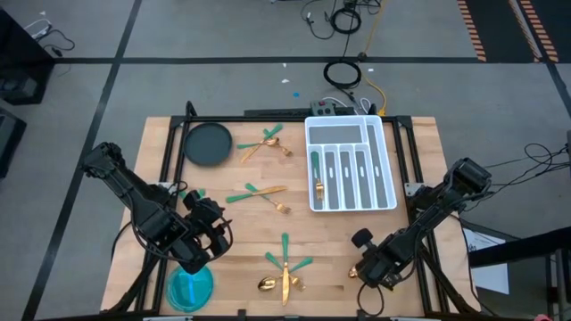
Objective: Sort silverware
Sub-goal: Put the green spoon into the white silverware organizer
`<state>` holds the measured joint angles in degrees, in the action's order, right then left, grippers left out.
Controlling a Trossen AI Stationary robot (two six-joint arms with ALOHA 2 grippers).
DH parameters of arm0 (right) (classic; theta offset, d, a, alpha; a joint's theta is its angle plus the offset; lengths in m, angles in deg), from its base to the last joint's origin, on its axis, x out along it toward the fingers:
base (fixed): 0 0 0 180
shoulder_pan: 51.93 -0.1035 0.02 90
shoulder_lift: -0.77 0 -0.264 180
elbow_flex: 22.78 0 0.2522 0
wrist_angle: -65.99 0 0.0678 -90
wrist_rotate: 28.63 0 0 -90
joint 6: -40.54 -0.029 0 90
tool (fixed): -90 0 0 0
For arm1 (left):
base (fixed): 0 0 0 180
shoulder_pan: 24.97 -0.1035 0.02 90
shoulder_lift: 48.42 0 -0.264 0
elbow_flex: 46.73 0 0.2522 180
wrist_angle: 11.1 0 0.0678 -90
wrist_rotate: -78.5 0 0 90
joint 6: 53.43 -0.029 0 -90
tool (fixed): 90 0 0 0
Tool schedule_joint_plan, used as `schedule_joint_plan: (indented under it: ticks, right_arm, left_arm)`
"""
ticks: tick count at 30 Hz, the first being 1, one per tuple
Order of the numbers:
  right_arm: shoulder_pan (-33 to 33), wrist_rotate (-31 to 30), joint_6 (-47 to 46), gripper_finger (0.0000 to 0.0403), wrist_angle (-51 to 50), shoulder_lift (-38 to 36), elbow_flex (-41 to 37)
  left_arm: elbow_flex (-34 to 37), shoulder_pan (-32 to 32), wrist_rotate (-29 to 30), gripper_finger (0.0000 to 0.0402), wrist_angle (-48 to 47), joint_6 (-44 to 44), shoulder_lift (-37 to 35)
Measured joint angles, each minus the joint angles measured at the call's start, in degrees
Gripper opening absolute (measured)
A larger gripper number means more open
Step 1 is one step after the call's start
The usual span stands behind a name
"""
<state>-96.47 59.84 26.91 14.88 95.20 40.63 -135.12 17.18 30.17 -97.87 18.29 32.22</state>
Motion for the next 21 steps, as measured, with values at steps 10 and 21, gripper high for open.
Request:
schedule_joint_plan:
  ticks: [10,21]
  right_arm:
    - [2.75,-10.42,-17.44,0.0000,8.07,-5.52,1.05]
    - [14.62,-22.42,-5.56,0.0000,-8.57,-15.93,10.61]
  left_arm:
    - [-0.02,0.00,1.68,0.0196,0.00,-0.13,0.02]
    - [-0.04,0.00,4.97,0.0196,-1.96,-0.59,0.02]
